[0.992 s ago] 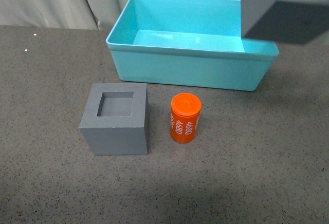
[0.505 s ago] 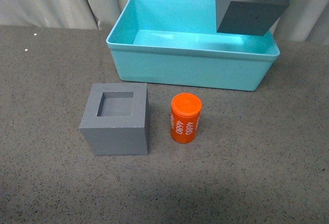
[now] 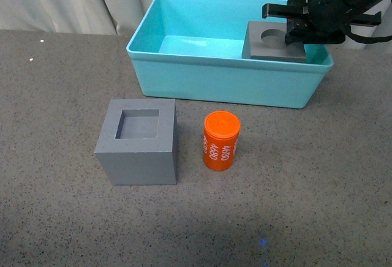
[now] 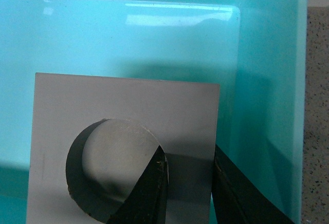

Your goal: Place gray and orange parts in blue box

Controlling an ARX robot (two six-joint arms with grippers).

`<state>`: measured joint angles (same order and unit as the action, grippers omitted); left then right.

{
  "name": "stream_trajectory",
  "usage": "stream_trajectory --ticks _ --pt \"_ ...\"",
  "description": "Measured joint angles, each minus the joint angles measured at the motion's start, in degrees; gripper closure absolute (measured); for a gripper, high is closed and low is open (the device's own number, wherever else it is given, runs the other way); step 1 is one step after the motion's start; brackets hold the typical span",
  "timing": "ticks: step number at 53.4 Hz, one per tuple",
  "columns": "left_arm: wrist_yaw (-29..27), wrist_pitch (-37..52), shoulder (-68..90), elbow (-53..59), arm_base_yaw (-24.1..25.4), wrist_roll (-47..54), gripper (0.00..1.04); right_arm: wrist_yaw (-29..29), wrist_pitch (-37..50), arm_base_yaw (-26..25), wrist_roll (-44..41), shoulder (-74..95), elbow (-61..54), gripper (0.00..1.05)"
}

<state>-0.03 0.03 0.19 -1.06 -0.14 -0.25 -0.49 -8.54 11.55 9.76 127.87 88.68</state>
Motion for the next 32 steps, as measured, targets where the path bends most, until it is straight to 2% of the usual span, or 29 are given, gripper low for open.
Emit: stream_trajectory --ticks 7,10,21,27,32 --pt "0.0 0.0 0.0 0.0 0.0 0.0 0.07 0.0 -1.0 0.1 0.1 0.9 1.4 0.87" --pt "0.0 0.0 0.0 0.0 0.0 0.0 0.07 0.0 -1.0 0.1 0.1 1.0 1.5 0.8" --pt "0.0 0.0 0.0 0.0 0.0 0.0 0.07 0.0 6.8 0.1 0.9 -2.4 -2.7 0.48" --pt "0.0 0.0 0.0 0.0 0.0 0.0 0.07 0.7 14.9 0.1 0.7 -9.4 -10.5 0.28" --pt "0.0 0.0 0.0 0.0 0.0 0.0 0.07 4.2 24.1 0.1 0.0 -18.9 -20.6 0.09"
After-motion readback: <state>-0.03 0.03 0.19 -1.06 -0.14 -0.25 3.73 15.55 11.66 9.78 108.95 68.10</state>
